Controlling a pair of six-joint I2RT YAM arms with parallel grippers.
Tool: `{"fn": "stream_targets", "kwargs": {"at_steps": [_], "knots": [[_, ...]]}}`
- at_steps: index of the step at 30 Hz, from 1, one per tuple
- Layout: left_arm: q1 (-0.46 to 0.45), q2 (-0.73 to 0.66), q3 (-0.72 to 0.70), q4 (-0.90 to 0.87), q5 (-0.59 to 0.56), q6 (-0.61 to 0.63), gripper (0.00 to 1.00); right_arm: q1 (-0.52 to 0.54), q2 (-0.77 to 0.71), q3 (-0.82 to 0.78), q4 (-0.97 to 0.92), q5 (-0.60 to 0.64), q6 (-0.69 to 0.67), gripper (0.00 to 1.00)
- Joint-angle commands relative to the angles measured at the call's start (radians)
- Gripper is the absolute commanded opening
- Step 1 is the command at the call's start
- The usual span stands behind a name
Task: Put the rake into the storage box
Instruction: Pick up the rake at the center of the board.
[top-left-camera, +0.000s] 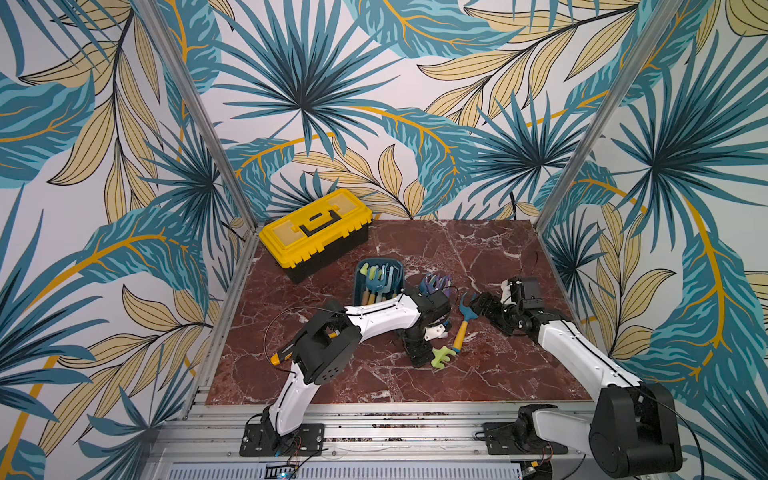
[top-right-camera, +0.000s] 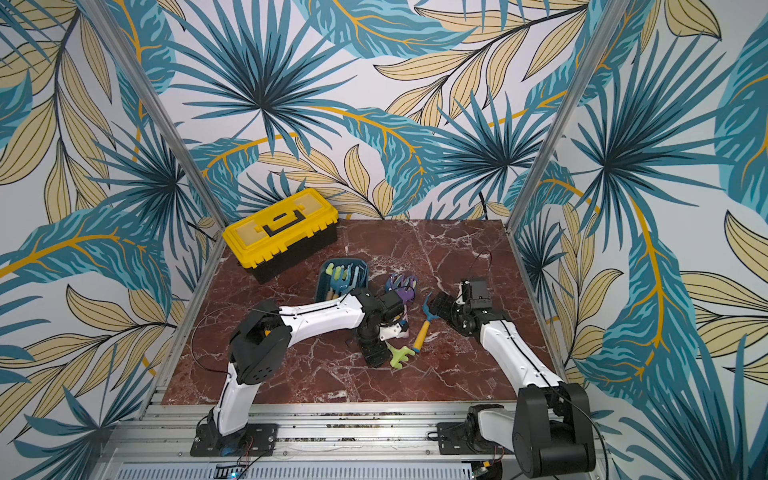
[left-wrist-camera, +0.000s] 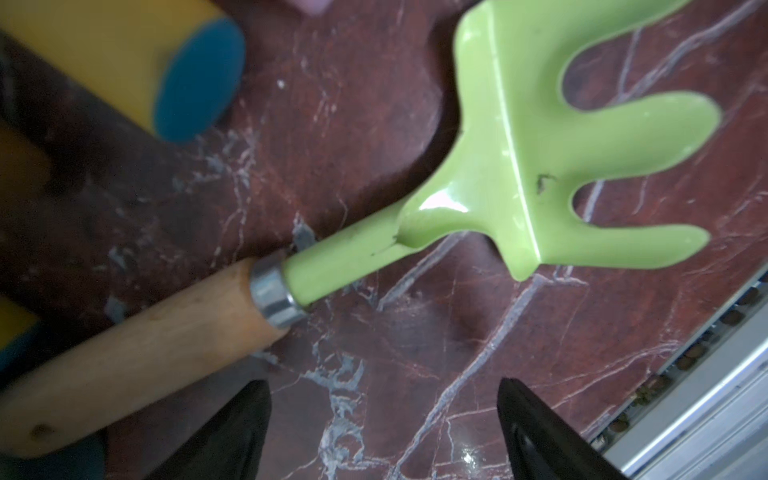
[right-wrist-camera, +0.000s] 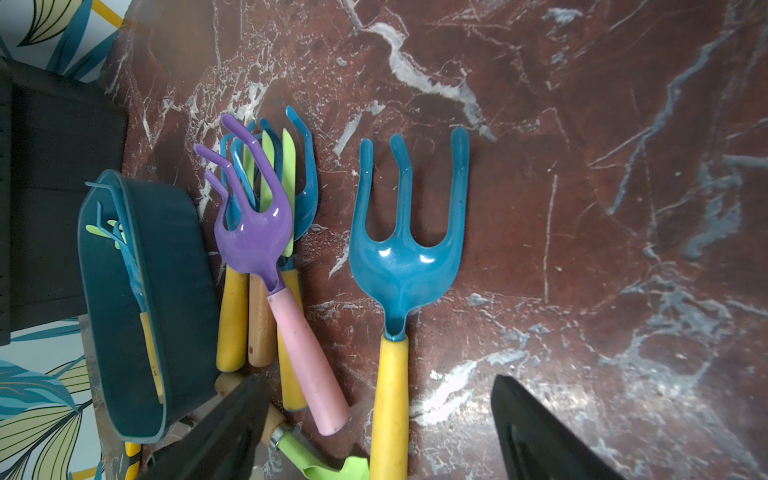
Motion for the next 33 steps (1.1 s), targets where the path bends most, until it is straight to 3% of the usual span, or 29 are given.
{"fn": "stream_targets", "kwargs": {"at_steps": [1,5,15,18,25,33], "knots": [[-0.008,-0.089,0.015,0.046,-0.022,0.018,0.93,-0.004,0.008,-0.026,0.014,-0.016,0.009,0.89],[0.011,-0.093,0.046,0.107,-0.008,0.096,0.97,-0.004,-0.009,-0.031,0.014,-0.002,0.005,0.89],[0.105,0.065,0.137,0.083,0.129,0.215,0.96,-0.008,-0.008,-0.033,0.011,0.001,0.002,0.89],[0.103,0.071,0.134,0.051,0.127,0.204,0.96,-0.01,-0.006,-0.034,0.01,0.004,0.0,0.89],[0.071,-0.041,-0.026,0.1,0.109,0.136,0.96,-0.012,0.012,-0.032,0.017,-0.007,0.002,0.89],[0.043,-0.072,-0.153,0.162,0.097,0.048,0.93,-0.012,0.006,-0.035,0.018,-0.007,0.004,0.89]]}}
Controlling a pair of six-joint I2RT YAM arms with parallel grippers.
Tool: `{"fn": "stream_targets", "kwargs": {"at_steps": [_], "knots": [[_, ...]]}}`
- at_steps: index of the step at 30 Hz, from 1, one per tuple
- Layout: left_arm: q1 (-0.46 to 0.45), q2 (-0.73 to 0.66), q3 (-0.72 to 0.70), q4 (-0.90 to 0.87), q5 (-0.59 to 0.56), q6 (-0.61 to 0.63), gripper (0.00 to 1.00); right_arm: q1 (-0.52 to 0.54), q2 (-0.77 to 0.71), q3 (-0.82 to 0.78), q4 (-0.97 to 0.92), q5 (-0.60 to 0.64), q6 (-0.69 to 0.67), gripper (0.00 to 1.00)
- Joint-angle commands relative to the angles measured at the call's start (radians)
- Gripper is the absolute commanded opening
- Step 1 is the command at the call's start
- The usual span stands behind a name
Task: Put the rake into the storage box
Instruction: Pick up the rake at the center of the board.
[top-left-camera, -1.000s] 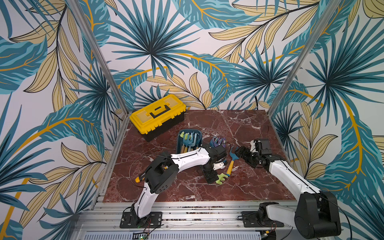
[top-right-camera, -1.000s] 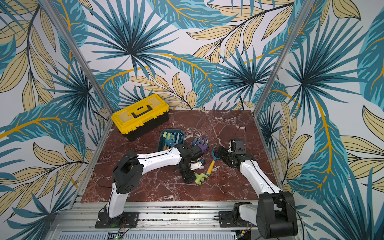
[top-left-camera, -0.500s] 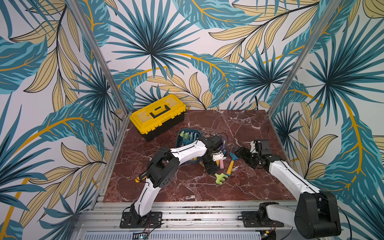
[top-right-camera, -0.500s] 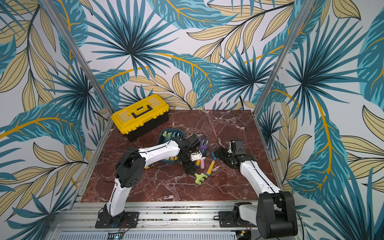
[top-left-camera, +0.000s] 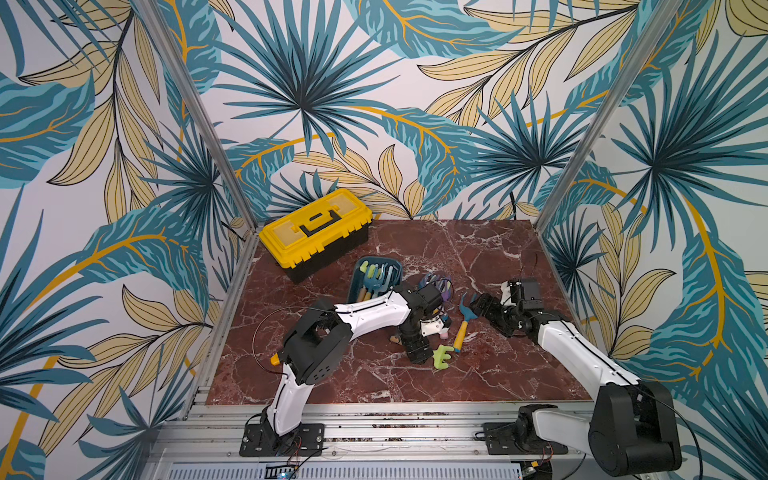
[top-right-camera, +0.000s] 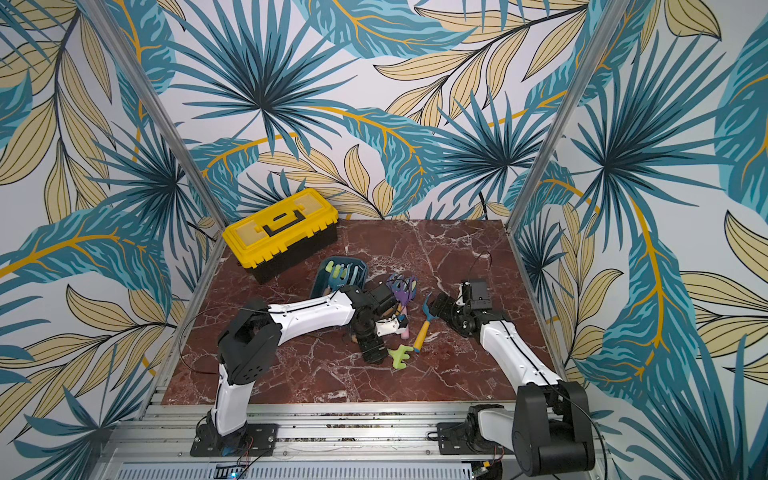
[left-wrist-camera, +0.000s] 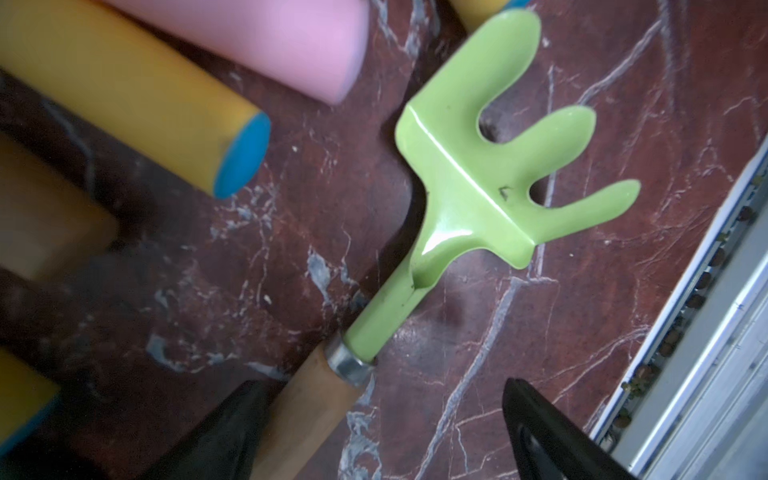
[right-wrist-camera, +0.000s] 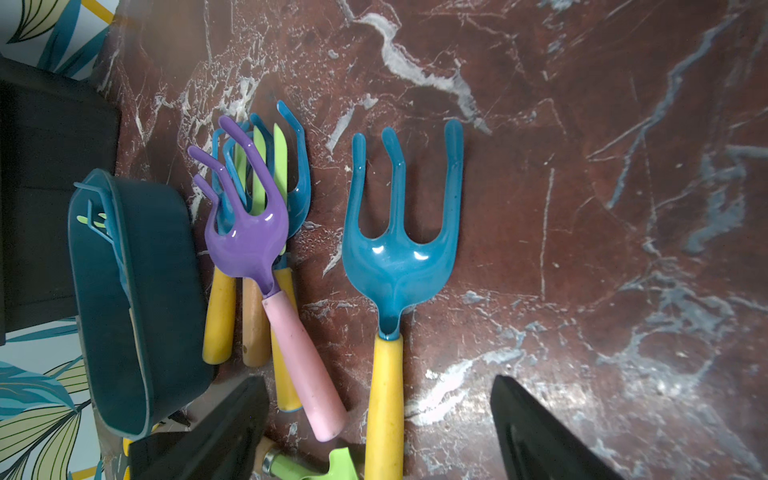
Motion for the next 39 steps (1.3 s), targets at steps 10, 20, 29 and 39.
{"fn": "stream_targets", "kwargs": {"at_steps": [10,20,29,39], "knots": [[-0.09,-0.006,-0.132,0.006,-0.149,-0.167,0.7,-0.006,-0.001,-0.024,0.01,-0.009,0.004,0.89],[-0.144,-0.079,-0.172,-0.019,-0.256,-0.21,0.45,-0.008,-0.007,-0.024,0.006,0.001,0.005,0.88],[-0.145,-0.199,-0.158,0.002,-0.19,-0.214,0.2,-0.009,-0.052,-0.024,-0.032,0.078,0.0,0.89],[-0.108,-0.316,-0.129,-0.015,-0.292,-0.232,0.21,-0.014,-0.067,-0.022,-0.046,0.09,0.0,0.89]]}}
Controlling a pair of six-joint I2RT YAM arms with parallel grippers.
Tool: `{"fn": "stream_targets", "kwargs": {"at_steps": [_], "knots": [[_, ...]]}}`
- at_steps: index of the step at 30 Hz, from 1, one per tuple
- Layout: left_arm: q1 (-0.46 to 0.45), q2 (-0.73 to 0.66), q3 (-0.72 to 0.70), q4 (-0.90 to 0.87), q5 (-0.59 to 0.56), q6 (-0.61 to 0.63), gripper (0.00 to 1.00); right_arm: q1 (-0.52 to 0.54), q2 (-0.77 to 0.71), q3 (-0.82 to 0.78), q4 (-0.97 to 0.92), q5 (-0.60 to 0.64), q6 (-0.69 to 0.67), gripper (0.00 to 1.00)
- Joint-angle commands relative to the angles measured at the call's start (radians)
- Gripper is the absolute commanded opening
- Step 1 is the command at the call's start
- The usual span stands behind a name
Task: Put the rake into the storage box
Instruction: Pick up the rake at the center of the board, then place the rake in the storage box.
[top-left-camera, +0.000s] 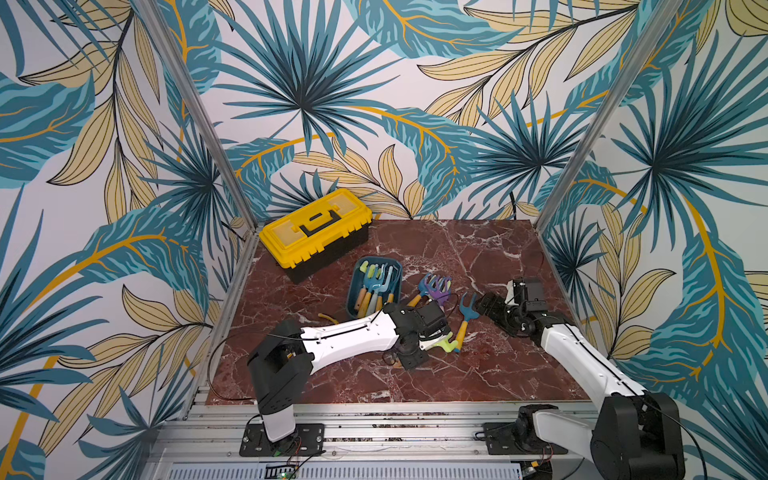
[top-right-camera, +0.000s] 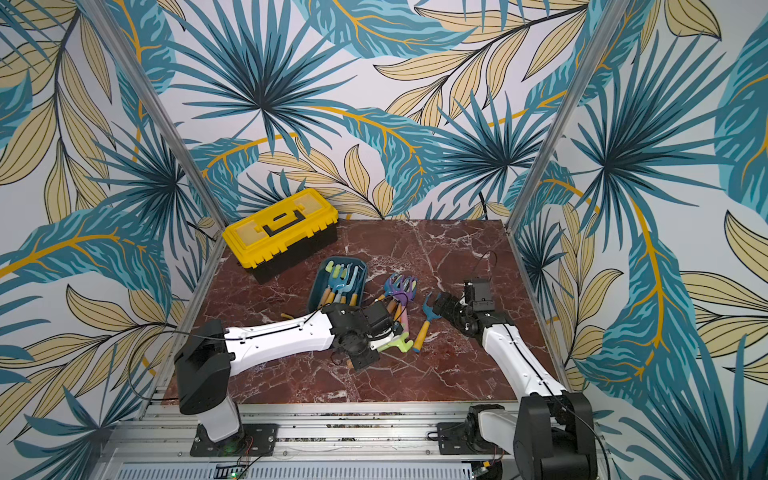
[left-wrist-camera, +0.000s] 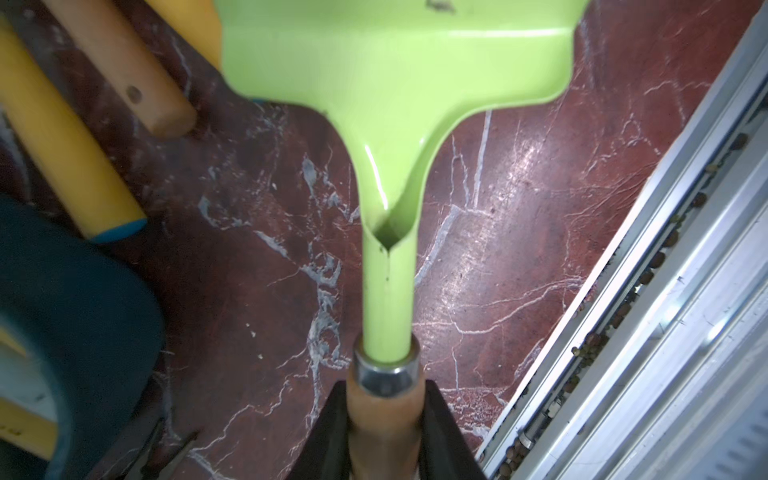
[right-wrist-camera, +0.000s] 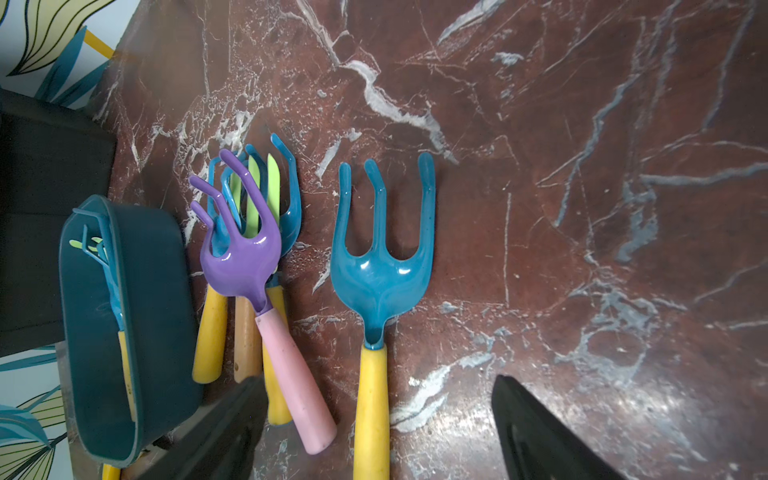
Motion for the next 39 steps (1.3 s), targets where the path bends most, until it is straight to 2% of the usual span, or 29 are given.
{"fn": "stream_targets", "kwargs": {"at_steps": [1,5,14,18,33,37,39], "knots": [[0.049,-0.028,0.034,-0.02,-0.075,-0.026,0.22,-0.006,-0.018,-0.021,-0.029,0.015,-0.001,0.89],[0.142,-0.017,0.081,-0.019,-0.108,-0.07,0.24,-0.007,-0.018,-0.021,-0.027,0.009,-0.003,0.89],[0.35,0.008,0.104,0.07,-0.054,-0.164,0.24,-0.008,-0.016,-0.023,-0.026,-0.005,-0.007,0.89],[0.425,0.034,0.125,0.086,-0.073,-0.219,0.24,-0.008,-0.011,-0.022,-0.026,-0.007,-0.008,0.89],[0.536,0.139,0.175,0.113,-0.124,-0.3,0.25,-0.008,-0.003,-0.023,-0.02,-0.03,-0.009,0.89],[0.542,0.162,0.189,0.098,-0.136,-0.309,0.3,-0.007,0.0,-0.023,-0.019,-0.032,-0.01,0.89],[0.542,0.164,0.191,0.088,-0.137,-0.315,0.36,-0.008,0.0,-0.023,-0.02,-0.033,-0.011,0.89]]}}
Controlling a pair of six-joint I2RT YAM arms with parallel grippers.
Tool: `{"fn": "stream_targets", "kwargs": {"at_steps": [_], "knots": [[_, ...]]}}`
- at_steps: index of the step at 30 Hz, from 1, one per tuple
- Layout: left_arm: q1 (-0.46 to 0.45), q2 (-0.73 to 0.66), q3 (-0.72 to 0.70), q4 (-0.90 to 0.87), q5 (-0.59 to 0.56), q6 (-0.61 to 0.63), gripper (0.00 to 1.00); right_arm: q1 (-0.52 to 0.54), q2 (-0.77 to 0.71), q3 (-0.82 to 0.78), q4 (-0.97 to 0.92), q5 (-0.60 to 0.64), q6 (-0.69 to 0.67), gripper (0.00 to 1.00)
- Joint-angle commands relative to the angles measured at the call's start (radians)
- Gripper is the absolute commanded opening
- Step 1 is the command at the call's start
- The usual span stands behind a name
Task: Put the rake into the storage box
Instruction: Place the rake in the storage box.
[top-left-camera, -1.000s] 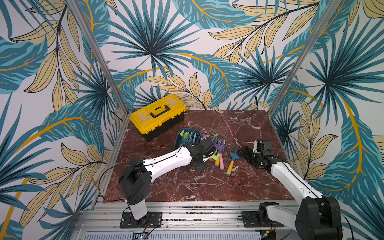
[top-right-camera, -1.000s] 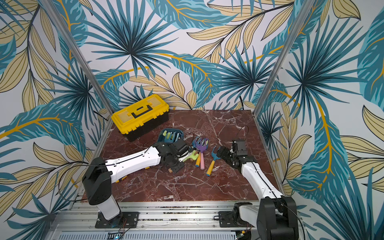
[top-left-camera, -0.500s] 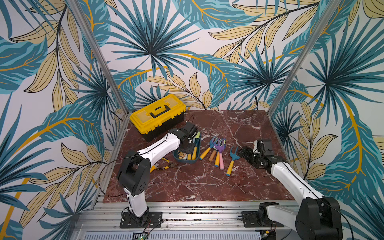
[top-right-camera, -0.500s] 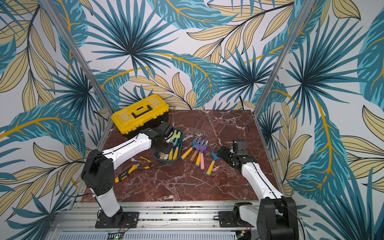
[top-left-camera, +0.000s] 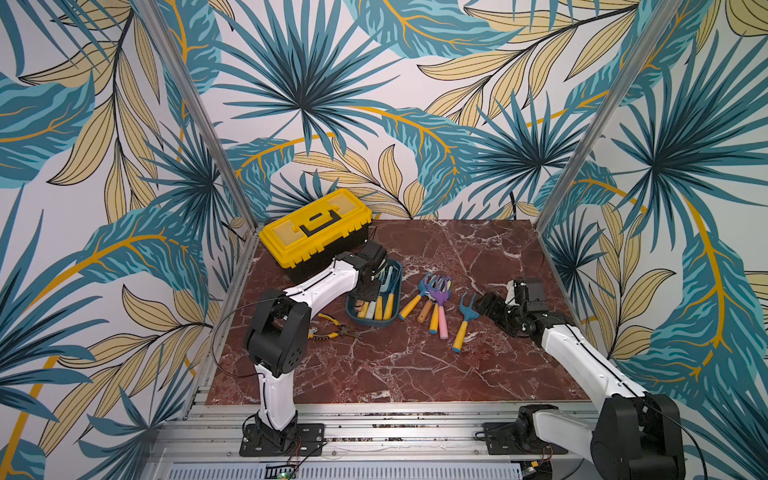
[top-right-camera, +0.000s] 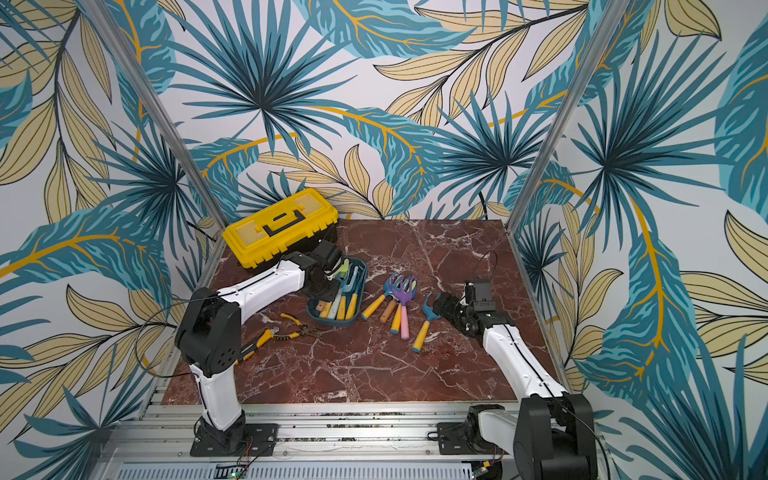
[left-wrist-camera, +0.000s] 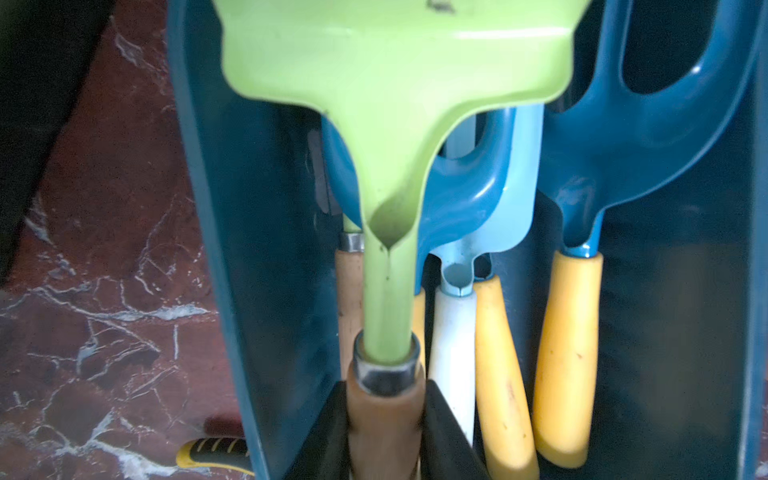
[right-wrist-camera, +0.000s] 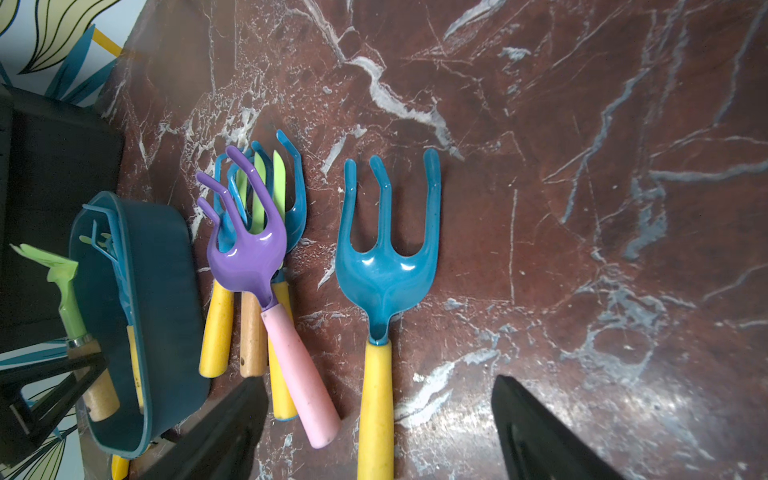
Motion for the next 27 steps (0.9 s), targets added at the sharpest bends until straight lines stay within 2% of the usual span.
{"fn": "stream_targets", "kwargs": {"at_steps": [1,4,13,18,24,27], "knots": [[0.004,0.004,0.049,0.0,-0.02,-0.025,0.41,-0.003,0.006,-0.022,-0.017,-0.008,-0.011,0.89],[0.003,-0.015,0.047,-0.014,-0.01,-0.033,0.56,-0.004,0.006,-0.022,-0.017,-0.008,-0.012,0.89],[-0.04,-0.168,0.042,-0.018,0.019,-0.029,0.82,-0.004,0.006,-0.023,-0.038,0.018,-0.007,0.89],[-0.054,-0.29,-0.054,0.057,0.049,-0.027,1.0,-0.002,-0.011,-0.015,-0.114,0.079,0.011,0.89],[-0.055,-0.471,-0.286,0.22,0.01,-0.037,1.0,0.009,-0.056,-0.01,-0.207,0.119,0.026,0.89],[-0.05,-0.567,-0.436,0.336,-0.032,-0.036,1.0,0.046,-0.071,-0.007,-0.237,0.14,0.047,0.87]]}}
